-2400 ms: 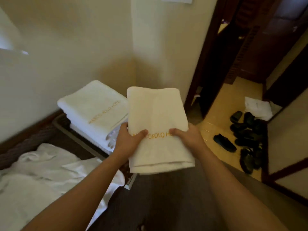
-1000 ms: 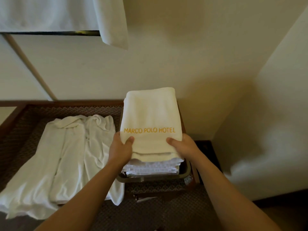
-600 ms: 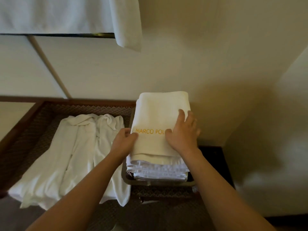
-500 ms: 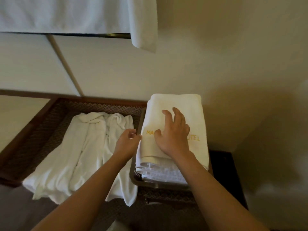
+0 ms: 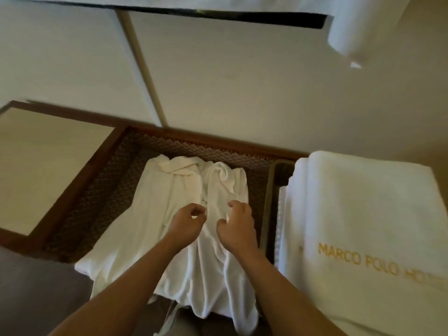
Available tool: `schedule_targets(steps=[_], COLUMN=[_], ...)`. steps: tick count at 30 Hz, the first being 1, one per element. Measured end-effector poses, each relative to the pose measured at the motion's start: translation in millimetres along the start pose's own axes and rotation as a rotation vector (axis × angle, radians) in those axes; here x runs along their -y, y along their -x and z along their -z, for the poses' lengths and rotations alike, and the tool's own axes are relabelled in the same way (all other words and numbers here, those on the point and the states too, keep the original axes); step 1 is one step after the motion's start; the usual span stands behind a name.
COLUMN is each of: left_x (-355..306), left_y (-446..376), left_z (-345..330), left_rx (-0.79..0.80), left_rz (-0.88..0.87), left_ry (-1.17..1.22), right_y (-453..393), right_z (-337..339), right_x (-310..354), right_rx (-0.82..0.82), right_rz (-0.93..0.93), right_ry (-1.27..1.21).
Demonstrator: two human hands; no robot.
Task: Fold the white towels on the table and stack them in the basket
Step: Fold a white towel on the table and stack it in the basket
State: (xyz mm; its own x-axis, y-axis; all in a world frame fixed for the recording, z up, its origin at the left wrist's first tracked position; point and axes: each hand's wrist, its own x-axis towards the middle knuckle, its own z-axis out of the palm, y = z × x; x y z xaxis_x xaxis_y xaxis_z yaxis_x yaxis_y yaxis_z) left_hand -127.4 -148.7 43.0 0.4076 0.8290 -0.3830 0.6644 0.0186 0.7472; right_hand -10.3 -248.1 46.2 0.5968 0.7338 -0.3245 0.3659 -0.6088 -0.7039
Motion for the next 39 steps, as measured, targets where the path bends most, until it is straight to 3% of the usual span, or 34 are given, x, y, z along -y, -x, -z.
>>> schedule_targets(steps=[6, 10, 13, 15, 17, 19, 21, 24, 28, 30, 33, 36, 39], left_x=[20, 19, 26, 39, 51, 52, 47, 40, 52, 51, 55, 69, 83], left_y=[-172, -270, -315, -323, -317, -291, -256, -202, -162, -138, -108, -69, -18], left_z=[35, 44, 51, 59, 73, 84, 89, 92, 96, 108, 129, 152, 176], left_rx=[0.042, 0.115, 0.285, 0.333, 0.229, 0.174, 0.289, 0.586, 0.878, 0.948, 0.864, 0.697, 0.682], left_rz=[-0.108, -0.121, -0.028, -0.090, -0.268, -0.356, -0.347, -0.376, -0.534, -0.623, -0.649, -0.564, -0.468], left_ry=[-0.399, -0.760, -1.091, -1.188, -0.964, -0.611, -0.418, -0.234, -0.394, -0.448, -0.429, -0.319, -0.177], right_y=[-106, -178, -208, -214, -211, -197, -172, -120, -64, -33, 12, 64, 111], right_z=[-43, -63, -69, -71, -75, -77, -79, -88, -102, -101, -103, -116, -136], right_x=[-5, -11, -16, -22, -23, -16, 6, 55, 92, 102, 101, 98, 103], right_rx=[0.041, 0.035, 0.161, 0.238, 0.154, -0.081, -0.200, -0.119, -0.031, -0.079, -0.189, -0.179, -0.249], right_rz=[-0.270, -0.298, -0.362, -0.403, -0.354, -0.160, -0.019, -0.089, -0.193, -0.225, -0.203, -0.177, -0.140], right_ry=[-0.039, 0.254, 0.474, 0.544, 0.594, 0.513, 0.169, -0.405, -0.906, -0.996, -0.894, -0.896, -0.848])
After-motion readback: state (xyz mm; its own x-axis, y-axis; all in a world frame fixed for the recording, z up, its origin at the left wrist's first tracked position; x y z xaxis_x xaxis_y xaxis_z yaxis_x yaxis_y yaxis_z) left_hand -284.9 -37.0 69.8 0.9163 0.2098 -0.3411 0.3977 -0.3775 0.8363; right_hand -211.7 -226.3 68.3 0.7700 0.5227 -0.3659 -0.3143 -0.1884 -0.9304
